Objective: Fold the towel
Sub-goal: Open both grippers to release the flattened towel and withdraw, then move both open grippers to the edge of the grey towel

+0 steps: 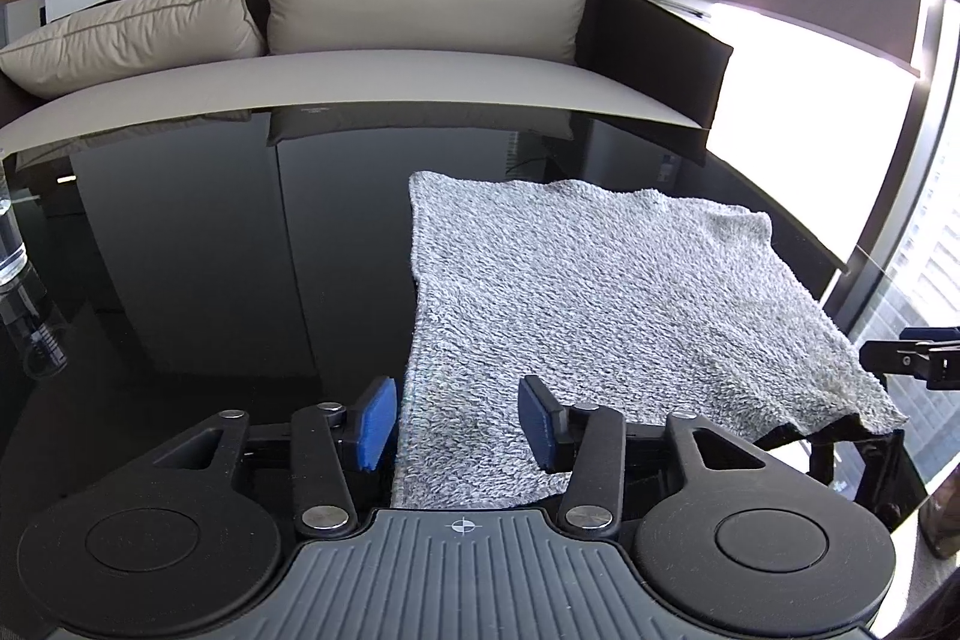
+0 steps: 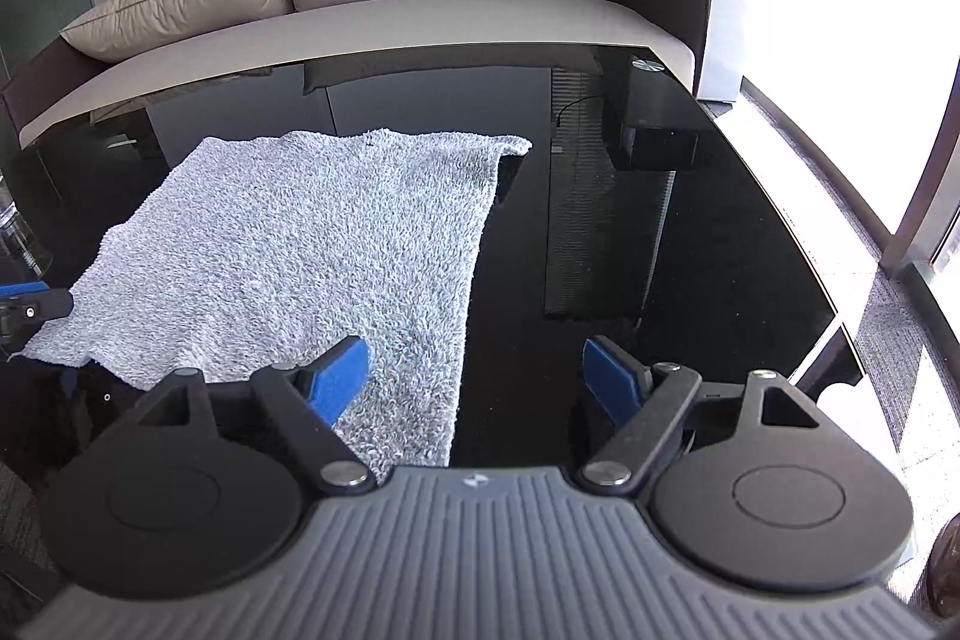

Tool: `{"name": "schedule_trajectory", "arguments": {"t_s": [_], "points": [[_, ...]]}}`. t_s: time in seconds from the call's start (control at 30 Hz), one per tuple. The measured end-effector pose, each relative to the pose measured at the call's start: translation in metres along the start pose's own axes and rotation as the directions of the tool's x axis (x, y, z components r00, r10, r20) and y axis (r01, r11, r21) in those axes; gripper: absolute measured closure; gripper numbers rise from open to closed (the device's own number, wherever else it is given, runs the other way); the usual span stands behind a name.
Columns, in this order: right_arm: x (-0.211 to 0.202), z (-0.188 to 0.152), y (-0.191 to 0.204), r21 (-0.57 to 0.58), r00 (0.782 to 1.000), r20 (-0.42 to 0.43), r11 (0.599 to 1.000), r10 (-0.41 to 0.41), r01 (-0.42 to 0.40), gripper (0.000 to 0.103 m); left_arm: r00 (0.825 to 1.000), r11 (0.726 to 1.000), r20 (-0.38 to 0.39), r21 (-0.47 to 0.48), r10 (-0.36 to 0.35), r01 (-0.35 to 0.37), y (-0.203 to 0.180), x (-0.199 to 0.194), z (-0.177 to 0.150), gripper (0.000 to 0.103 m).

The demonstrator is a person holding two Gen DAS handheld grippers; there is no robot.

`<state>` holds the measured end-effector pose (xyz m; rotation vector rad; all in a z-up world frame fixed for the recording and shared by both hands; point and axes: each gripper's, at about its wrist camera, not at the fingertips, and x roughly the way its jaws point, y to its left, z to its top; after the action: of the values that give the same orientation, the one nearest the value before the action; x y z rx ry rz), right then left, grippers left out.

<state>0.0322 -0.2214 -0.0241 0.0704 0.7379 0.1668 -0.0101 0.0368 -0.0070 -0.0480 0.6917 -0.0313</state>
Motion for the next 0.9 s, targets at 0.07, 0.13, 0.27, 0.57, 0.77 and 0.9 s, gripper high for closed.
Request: {"name": "schedule_trajectory", "arguments": {"t_s": [0.07,0.13,0.27,0.57,0.77,0.9], "points": [[-0.002,-0.006,0.0,0.009,1.0,-0.011,1.0,0.0,0.0,0.022,1.0,1.0,-0.007,-0.01,-0.008,0.008,-0.001,-0.002,-0.003,0.054],[-0.003,-0.012,0.0,0.018,1.0,-0.022,1.0,-0.007,0.008,0.022,1.0,1.0,-0.01,-0.013,-0.005,0.005,-0.001,-0.003,-0.005,0.051],[-0.008,-0.017,0.0,0.032,1.0,-0.018,0.999,0.004,-0.003,0.022,1.0,1.0,0.0,-0.028,0.006,-0.006,-0.001,-0.007,-0.007,0.035],[-0.014,-0.021,0.004,0.038,1.0,-0.013,0.999,0.018,-0.017,0.012,0.999,0.998,0.025,-0.037,0.042,-0.041,-0.003,-0.014,-0.012,0.003],[-0.015,-0.023,0.007,0.03,1.0,-0.015,0.999,0.025,-0.025,0.012,0.999,0.999,0.02,-0.024,0.035,-0.035,-0.006,-0.015,-0.013,0.001],[-0.015,-0.024,0.007,0.033,0.999,-0.023,0.999,0.03,-0.029,0.011,1.0,0.999,0.016,-0.039,0.026,-0.026,-0.004,-0.015,-0.014,0.001]]}}
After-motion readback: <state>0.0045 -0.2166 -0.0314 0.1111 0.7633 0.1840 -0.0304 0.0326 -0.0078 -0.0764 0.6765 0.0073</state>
